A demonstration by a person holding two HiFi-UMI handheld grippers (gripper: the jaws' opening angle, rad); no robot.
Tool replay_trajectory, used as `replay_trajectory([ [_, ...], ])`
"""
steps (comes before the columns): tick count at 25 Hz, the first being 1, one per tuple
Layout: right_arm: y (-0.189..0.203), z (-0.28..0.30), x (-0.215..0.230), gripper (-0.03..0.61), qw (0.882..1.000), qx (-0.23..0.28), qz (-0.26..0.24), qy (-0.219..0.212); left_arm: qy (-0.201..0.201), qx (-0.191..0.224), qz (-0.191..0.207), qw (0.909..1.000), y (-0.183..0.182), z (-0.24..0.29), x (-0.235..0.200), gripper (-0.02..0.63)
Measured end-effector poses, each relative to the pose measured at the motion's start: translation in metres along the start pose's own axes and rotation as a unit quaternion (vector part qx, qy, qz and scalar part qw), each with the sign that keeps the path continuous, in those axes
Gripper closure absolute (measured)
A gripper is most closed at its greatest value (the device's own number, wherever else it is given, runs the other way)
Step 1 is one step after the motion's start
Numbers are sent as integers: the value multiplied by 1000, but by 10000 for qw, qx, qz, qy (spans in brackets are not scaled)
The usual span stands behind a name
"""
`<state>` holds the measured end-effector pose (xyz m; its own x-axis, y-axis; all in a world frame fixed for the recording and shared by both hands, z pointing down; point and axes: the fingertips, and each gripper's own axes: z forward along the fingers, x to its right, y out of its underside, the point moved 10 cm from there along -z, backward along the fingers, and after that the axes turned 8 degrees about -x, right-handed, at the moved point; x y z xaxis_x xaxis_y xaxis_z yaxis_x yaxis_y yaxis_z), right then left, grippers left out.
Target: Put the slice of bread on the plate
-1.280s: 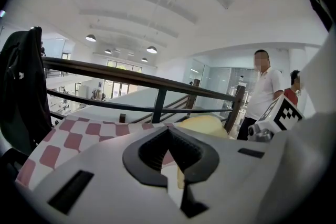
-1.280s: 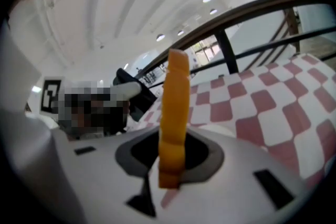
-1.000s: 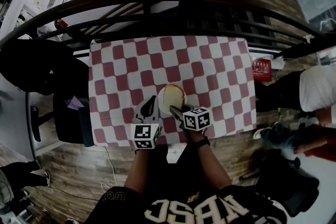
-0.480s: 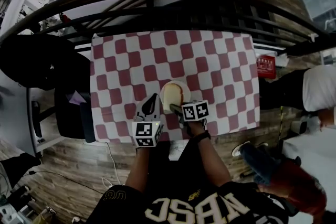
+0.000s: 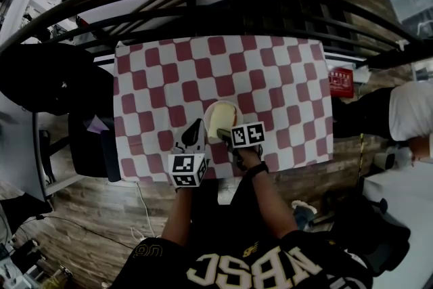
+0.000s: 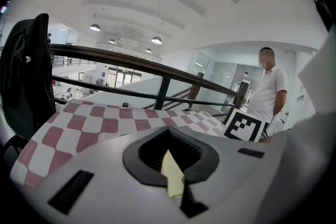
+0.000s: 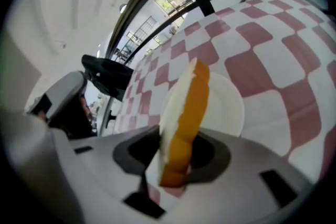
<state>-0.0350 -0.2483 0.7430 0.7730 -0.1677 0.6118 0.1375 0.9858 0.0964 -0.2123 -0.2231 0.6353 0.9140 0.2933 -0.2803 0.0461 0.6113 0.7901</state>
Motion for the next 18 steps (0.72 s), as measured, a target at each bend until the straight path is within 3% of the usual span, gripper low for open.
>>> replay_trajectory([
  [3,-3,-1,-2,424,9999,-51,-91,86,25,-34,-29,10000,1,0,3,595],
  [6,-4,-3,-1,345,9989,-149,-283,345,49,-48,-17,10000,1,1,7,595],
  [10,-5,-6,-3,331,9967,-96,-565,580,51,-87,-33,9999,1,0,9,595],
  [15,-5,-17,0,233,9889,-13,-934,1158,67,-67,-57,9999,2,2,14,595],
  [18,-3,-22,1,197,9777,-68,-1340,1616,86,-99,-47,9999,5,1,17,594],
])
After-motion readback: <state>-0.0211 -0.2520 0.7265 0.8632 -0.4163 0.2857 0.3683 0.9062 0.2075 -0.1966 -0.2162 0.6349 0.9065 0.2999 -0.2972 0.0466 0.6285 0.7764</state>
